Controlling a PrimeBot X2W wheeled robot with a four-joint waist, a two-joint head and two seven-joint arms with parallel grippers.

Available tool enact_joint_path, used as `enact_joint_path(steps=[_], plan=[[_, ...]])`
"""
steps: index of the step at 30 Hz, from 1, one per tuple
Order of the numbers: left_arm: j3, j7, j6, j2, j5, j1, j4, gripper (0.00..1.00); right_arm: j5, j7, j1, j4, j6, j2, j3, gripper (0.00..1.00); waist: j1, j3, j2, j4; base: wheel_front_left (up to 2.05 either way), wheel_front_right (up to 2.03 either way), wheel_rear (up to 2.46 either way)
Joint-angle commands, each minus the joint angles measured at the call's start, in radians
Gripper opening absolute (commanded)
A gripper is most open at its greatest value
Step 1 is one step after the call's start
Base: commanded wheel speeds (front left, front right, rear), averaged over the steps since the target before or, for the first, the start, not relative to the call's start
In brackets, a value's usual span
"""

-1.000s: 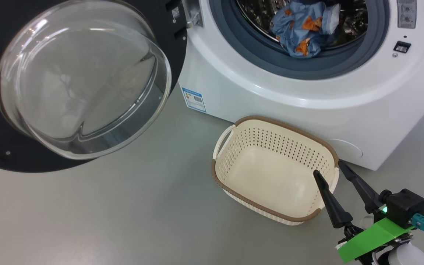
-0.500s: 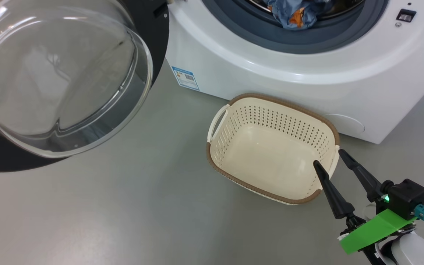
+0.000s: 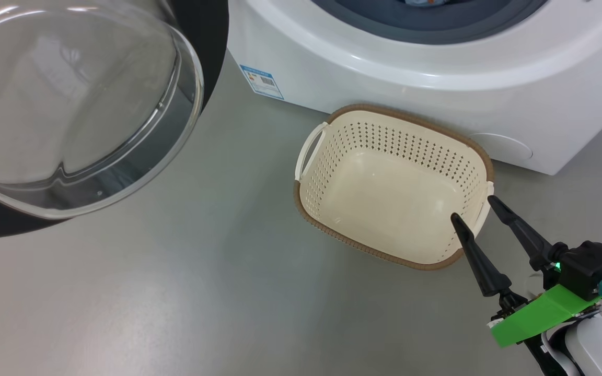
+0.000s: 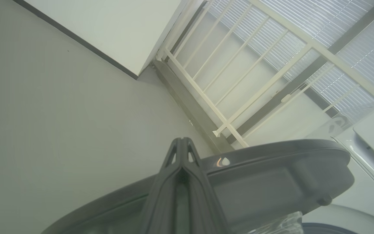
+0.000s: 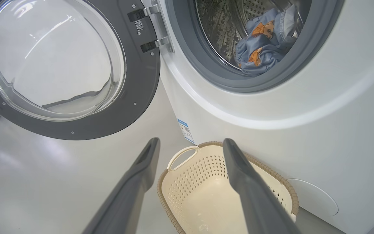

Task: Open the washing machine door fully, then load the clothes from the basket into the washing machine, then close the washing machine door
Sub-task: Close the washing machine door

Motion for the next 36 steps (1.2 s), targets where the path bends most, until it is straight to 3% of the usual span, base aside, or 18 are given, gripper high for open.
enact_joint_path(steps=[1,12,36], plan=[[0.020,0.016,0.000,0.097,-0.008,-0.025,0.000,0.00,-0.014,-0.008,-0.012,-0.028,0.006,-0.013,0.020,1.00,0.0000,0.018,0.0000,-0.001,0.00,0.00,0.00],[-0.004,0.073,0.000,0.109,-0.017,-0.058,0.065,0.00,-0.014,-0.008,-0.022,-0.034,0.006,-0.028,0.022,1.00,0.0000,0.052,0.0000,-0.003,0.00,0.00,0.00],[-0.104,0.396,0.000,0.123,-0.058,-0.002,-0.010,0.00,-0.012,-0.008,-0.008,-0.024,0.006,0.000,0.005,1.00,0.0000,-0.021,0.0000,0.004,0.00,0.00,0.00]])
